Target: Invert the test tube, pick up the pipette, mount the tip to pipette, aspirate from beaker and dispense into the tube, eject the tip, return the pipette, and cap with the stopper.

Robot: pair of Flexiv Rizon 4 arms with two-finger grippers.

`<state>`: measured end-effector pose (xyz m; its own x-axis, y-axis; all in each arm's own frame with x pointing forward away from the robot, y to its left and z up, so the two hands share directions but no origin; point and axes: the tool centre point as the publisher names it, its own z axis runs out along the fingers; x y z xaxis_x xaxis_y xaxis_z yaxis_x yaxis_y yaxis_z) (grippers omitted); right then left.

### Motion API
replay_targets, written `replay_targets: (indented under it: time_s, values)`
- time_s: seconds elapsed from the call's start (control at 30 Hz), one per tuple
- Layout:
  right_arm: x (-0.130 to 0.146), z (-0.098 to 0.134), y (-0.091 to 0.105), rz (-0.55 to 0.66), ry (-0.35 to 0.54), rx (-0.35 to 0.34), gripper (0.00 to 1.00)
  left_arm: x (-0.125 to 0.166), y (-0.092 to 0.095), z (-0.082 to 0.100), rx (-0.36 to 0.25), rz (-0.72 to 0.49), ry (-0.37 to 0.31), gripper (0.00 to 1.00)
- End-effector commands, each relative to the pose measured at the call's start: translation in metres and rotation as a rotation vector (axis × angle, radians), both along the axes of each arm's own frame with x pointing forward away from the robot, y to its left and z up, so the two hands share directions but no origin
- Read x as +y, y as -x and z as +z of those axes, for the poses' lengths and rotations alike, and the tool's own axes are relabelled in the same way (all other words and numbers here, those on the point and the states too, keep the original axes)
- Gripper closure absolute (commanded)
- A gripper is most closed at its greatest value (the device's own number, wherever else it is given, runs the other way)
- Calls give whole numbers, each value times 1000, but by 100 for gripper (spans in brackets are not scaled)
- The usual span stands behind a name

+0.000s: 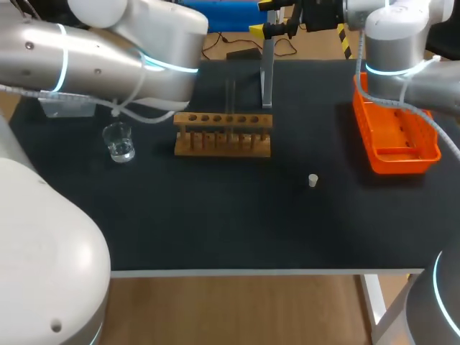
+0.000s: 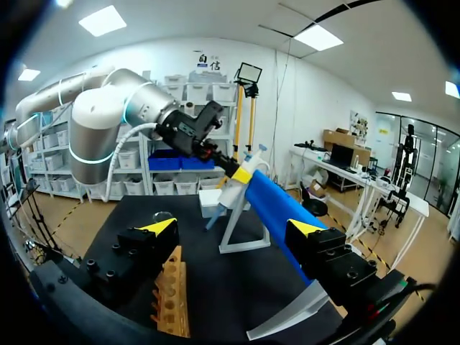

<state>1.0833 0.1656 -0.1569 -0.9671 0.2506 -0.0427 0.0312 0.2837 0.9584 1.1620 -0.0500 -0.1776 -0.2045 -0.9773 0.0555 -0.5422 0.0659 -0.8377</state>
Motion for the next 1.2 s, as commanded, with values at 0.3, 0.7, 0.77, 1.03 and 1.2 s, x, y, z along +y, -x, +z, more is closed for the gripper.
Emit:
replay_targets:
  time_s: [0.3, 0.7, 0.77, 1.03, 1.2]
  values:
    - [-1, 1, -1, 4, 4, 3, 0, -3, -9, -5, 24, 17, -26, 100]
    - [-1, 1, -1, 4, 4, 3, 0, -5, -9, -22, 55, 21, -24, 100]
    - [-1, 1, -1, 4, 4, 3, 0, -5, -10, -24, 59, 21, -24, 100]
    - [-1, 1, -1, 4, 4, 3, 0, -6, -10, -29, 79, 28, -14, 80]
    - [-1, 1, -1, 4, 4, 3, 0, -7, -8, -30, 80, 34, -4, 0]
